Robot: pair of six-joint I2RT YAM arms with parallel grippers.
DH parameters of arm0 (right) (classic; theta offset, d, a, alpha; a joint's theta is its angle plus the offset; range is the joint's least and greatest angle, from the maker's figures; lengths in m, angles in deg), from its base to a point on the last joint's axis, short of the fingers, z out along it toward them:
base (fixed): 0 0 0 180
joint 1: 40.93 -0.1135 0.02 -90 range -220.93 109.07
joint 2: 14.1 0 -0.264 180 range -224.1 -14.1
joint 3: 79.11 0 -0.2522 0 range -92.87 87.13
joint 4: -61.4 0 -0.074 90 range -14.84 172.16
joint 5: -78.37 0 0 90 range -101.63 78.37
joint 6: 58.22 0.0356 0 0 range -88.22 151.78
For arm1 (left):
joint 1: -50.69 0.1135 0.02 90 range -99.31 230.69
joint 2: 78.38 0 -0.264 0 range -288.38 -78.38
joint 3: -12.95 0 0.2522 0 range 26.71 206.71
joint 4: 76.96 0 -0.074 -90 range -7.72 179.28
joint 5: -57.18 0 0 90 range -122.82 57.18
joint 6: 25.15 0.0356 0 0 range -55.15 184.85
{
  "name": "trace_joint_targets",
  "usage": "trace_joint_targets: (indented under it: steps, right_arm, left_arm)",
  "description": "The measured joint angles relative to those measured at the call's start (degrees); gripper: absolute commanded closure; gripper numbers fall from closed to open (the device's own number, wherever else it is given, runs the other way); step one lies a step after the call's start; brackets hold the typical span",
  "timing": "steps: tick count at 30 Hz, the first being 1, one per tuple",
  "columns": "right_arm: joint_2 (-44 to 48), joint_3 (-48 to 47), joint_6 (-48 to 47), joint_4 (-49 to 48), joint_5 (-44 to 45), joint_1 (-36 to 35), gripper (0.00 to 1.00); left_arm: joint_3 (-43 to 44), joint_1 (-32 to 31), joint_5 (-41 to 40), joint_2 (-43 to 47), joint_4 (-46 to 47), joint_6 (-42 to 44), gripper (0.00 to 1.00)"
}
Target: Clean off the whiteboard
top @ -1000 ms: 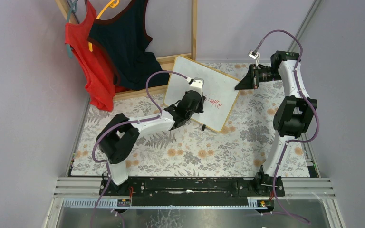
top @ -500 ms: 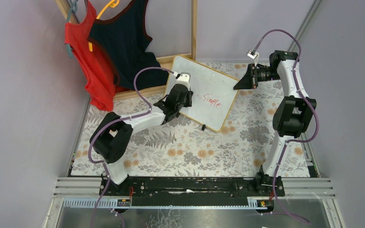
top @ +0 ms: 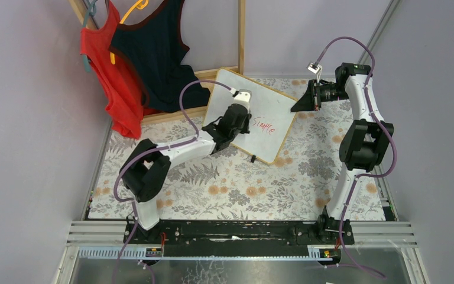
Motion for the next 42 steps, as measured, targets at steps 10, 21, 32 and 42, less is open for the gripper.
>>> trace_joint_targets:
  steps: [10,21,32,42]
  right_arm:
    - [0.0,0.0,0.0,-0.7,0.4,0.1,1.00]
    - [0.0,0.0,-0.4,-1.0,0.4,0.1,1.00]
    - [0.0,0.0,-0.4,-1.0,0.2,-0.1,1.00]
    - [0.0,0.0,-0.3,-0.7,-0.1,-0.2,1.00]
  left_arm:
    - [9.2,-9.8,0.5,-5.6,0.4,-1.3,1.00]
    - [9.4,-11.8,1.3,-6.8,1.4,-1.9,1.00]
    - [5.3,-7.4,1.1,-3.2,0.9,0.2,1.00]
    - [3.9,-0.4,0.7,-0.6,0.1,2.6,1.00]
